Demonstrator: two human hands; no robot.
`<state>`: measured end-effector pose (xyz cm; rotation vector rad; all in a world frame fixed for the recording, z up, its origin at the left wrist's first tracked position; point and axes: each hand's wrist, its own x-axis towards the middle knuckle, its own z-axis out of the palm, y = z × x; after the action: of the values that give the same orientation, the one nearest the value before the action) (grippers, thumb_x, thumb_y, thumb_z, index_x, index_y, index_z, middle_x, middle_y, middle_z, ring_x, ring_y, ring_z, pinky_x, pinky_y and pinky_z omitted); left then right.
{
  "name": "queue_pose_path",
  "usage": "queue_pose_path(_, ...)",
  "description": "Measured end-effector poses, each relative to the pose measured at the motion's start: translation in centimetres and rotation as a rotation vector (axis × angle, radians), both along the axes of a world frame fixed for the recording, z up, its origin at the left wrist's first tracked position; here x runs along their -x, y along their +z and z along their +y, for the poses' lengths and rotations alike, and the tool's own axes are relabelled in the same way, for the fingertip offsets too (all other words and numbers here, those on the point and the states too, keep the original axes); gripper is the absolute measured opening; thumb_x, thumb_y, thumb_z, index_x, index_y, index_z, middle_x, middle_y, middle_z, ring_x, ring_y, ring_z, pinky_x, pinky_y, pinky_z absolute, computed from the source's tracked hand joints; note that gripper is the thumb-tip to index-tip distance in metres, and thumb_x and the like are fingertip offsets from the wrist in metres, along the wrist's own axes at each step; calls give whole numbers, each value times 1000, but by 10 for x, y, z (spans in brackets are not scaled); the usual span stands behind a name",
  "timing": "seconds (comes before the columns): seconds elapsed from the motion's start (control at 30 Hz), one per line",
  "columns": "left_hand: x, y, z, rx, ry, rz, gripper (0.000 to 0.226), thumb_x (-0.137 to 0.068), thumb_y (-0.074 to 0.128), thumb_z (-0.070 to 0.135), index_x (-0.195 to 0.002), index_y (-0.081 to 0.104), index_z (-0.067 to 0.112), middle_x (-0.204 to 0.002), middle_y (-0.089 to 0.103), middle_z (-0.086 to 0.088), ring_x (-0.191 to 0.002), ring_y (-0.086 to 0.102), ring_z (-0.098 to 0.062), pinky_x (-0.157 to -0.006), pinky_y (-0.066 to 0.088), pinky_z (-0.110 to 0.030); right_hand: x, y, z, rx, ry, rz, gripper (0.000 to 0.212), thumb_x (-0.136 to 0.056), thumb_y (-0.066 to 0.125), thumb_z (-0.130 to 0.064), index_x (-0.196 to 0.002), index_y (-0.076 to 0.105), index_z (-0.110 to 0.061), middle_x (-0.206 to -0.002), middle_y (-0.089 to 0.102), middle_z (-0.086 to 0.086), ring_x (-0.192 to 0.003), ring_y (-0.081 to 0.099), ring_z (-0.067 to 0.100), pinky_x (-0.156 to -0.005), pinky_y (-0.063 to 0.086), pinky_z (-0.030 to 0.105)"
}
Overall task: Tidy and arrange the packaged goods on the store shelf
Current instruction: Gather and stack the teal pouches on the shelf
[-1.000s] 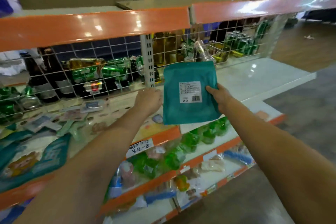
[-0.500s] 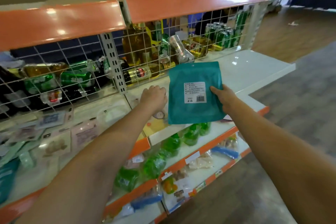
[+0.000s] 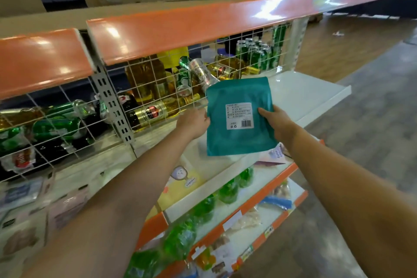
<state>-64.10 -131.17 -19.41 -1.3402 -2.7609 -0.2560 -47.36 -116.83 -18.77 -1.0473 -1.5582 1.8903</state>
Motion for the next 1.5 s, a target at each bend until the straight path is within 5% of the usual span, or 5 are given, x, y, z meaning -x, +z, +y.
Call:
queue_pose_path(0.3, -16, -2, 31, -304, 255, -670, 40, -100, 40, 34, -135, 46, 14, -130, 55, -5, -111, 56, -25, -98, 46, -41, 16, -5, 48, 6, 142, -42, 30, -99, 49, -15, -127, 50, -5, -106, 65, 10, -74, 62, 18, -56, 50, 31)
queue_pose_path(0.57, -41, -1, 51, -771, 514, -1212, 30, -101, 43, 11, -129, 51, 3, -124, 59, -8, -118, 56, -27, -87, 46, -34, 30, -5, 82, 13, 359, -86, 32, -98, 50, -16, -128, 50, -5, -119, 63, 15, -96, 62, 31, -71, 54, 43)
queue_pose_path(0.77, -53, -4, 49, -899, 632, -1217, 28, -99, 47, 11, -125, 53, 2, -128, 59, -13, -114, 58, -27, -89, 48, -37, 35, -5, 101, 28, 515, -137, 32, -98, 52, -20, -124, 54, -4, -120, 63, 15, -103, 61, 30, -93, 51, 46)
queue_pose_path(1.3, -42, -30, 7, -977, 903, -970, 34, -96, 53, 10, -129, 47, 1, -125, 58, -15, -111, 59, -33, -83, 51, -36, 57, -49, 92, -79, 537, -275, 29, -100, 47, -21, -123, 53, -5, -102, 58, 8, -72, 57, 18, -64, 50, 28)
queue_pose_path(1.5, -34, -44, 2, -886, 923, -913, 31, -98, 51, 11, -128, 48, 2, -127, 56, -17, -112, 58, -32, -82, 48, -34, 72, -52, 88, -397, 506, -336, 28, -98, 48, -23, -118, 58, -5, -116, 65, 13, -91, 61, 24, -91, 53, 40)
